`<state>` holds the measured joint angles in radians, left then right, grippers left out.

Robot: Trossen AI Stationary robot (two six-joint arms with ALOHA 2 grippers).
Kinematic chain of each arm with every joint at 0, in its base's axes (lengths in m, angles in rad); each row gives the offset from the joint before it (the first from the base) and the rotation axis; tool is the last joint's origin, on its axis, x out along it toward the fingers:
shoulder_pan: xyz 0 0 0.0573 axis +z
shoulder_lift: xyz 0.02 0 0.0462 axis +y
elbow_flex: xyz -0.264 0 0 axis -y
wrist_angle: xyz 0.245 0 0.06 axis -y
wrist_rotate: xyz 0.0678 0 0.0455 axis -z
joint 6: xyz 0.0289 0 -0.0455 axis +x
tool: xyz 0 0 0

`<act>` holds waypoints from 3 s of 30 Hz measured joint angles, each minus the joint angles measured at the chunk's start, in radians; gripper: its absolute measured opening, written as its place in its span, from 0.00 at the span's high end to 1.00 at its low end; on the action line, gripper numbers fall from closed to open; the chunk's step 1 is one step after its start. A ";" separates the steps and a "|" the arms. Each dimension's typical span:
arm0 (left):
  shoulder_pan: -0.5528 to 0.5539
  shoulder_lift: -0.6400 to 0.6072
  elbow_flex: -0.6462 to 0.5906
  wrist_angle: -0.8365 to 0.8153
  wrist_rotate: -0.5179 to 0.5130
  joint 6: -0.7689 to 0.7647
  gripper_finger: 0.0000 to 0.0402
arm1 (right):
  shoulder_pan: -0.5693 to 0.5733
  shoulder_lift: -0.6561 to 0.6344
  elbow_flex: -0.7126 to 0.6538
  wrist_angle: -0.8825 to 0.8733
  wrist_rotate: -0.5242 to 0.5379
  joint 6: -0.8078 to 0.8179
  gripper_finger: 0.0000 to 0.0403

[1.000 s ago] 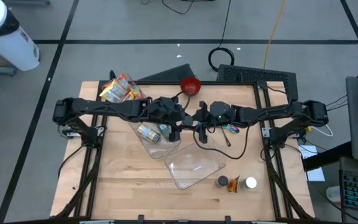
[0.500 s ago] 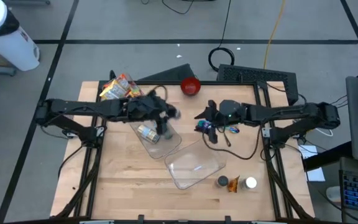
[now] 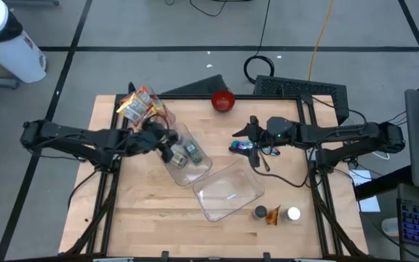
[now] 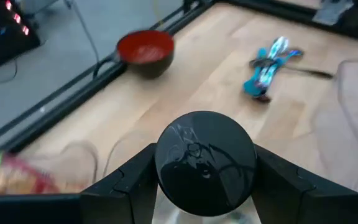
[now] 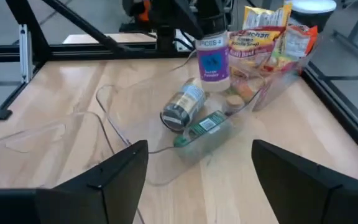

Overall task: Pick & Place Food Item
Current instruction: Put the purple seasoning bottle into the middle transparent bin, then put the white seasoning bottle into the middle transparent bin

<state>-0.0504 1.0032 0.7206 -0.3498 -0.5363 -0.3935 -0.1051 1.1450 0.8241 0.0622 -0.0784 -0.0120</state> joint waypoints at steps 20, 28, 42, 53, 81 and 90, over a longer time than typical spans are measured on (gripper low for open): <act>0.054 -0.006 -0.151 -0.070 -0.041 -0.200 0.48 | 0.000 -0.002 -0.023 0.039 -0.001 0.000 0.30; 0.077 0.042 -0.160 -0.061 -0.006 -0.214 0.47 | 0.000 -0.002 -0.023 0.039 -0.001 0.000 0.30; 0.086 0.123 -0.160 -0.051 0.020 -0.208 0.30 | 0.000 -0.002 -0.023 0.037 -0.001 0.000 0.31; 0.086 0.022 -0.152 -0.041 0.065 -0.129 0.35 | 0.000 -0.002 -0.023 0.035 -0.002 0.005 0.31; 0.086 -0.221 -0.151 -0.020 0.065 -0.108 0.38 | 0.029 -0.201 -0.022 0.182 -0.322 0.064 0.33; 0.086 -0.218 -0.150 0.011 0.065 -0.107 0.38 | 0.093 -0.216 -0.018 0.333 -0.573 0.255 0.33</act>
<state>0.0353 0.7853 0.5701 -0.3386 -0.4717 -0.5007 -0.0120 0.9287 0.8060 0.3950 -0.6510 0.2426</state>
